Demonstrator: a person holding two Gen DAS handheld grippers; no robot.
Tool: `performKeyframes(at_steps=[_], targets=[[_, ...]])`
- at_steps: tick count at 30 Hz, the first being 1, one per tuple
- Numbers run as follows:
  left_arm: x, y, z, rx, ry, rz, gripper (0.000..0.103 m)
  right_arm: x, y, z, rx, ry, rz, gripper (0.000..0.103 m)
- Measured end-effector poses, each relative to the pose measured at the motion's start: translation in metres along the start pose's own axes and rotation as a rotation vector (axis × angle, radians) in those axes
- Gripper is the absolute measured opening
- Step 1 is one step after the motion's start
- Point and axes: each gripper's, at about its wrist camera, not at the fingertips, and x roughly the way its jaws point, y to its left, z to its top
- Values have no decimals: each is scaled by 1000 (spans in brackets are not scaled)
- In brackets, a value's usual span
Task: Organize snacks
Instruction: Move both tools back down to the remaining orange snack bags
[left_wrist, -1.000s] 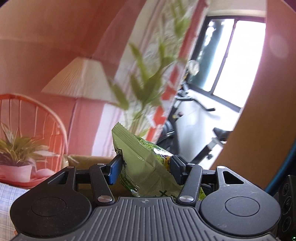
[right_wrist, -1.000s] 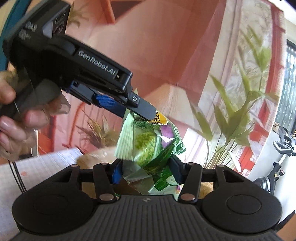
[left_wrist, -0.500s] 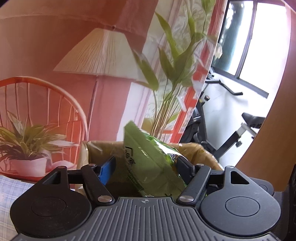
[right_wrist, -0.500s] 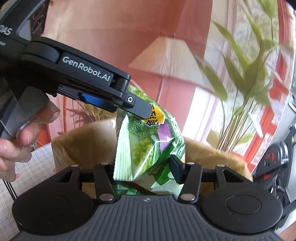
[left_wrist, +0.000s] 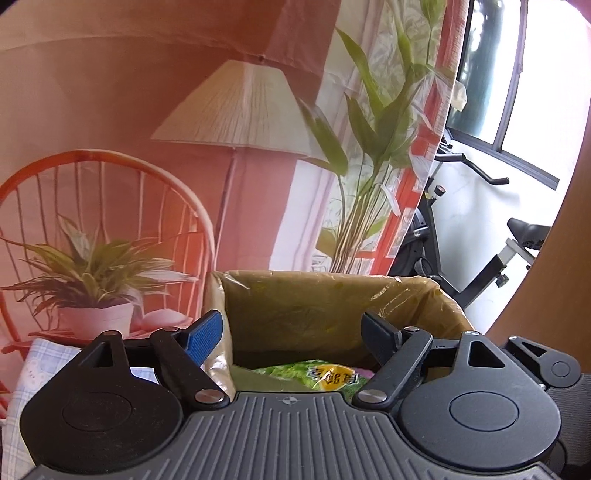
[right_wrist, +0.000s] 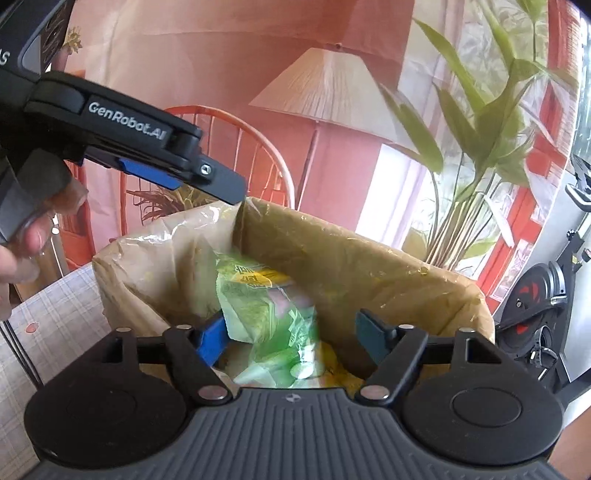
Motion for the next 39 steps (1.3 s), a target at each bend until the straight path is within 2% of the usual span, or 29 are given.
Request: performKeyframes(at_steps=[5, 14, 18, 23, 27, 31, 34, 39], targets=[[-23, -6, -8, 36, -19, -2, 84, -20, 7, -5, -1, -29, -14, 79], [-79, -9, -41, 89, -29, -35, 83, -77, 15, -26, 119, -98, 5, 79], [-99, -3, -62, 71, -15, -48, 83, -99, 19, -45, 193, -109, 25, 79], [-110, 7, -94, 17, 11, -35, 83, -109, 32, -80, 266, -72, 36, 79], [-115, 14, -124, -16, 19, 0, 83, -108, 41, -111, 371, -12, 58, 79], [-115, 23, -146, -68, 15, 33, 83, -105, 54, -135, 418, 56, 43, 79], [-111, 25, -158, -88, 20, 58, 83, -104, 59, -149, 474, 90, 33, 85], [-104, 20, -173, -57, 29, 96, 83, -97, 58, -162, 594, 138, 54, 92]])
